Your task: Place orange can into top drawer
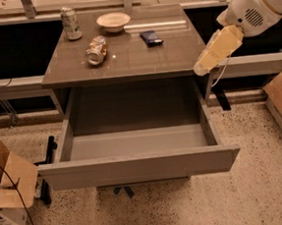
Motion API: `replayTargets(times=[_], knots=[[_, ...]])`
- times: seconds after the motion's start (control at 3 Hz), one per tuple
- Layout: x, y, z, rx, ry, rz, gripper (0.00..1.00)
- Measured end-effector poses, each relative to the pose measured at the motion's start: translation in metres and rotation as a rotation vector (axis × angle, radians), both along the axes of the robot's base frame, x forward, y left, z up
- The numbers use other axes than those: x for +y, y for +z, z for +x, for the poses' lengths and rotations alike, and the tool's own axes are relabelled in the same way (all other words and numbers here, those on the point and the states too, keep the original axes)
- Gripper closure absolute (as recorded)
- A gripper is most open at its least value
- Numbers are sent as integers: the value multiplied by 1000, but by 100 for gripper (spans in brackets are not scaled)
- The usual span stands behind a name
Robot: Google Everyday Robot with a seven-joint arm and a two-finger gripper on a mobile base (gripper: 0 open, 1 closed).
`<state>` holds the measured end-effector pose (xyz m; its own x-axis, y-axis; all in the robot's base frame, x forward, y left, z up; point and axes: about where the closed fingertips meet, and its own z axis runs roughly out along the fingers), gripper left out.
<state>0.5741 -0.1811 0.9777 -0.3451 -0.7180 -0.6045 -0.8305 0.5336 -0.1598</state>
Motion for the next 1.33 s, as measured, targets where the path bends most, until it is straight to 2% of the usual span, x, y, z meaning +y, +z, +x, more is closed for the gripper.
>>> replayTargets(times=[0.33,0.67,1.0,1.33], knots=[[-4,-17,0,46,-65,61,0],[23,-41,25,79,-121,209,0],[64,-59,74,65,-147,327,0],[100,-74,115,48,-153,406,0]])
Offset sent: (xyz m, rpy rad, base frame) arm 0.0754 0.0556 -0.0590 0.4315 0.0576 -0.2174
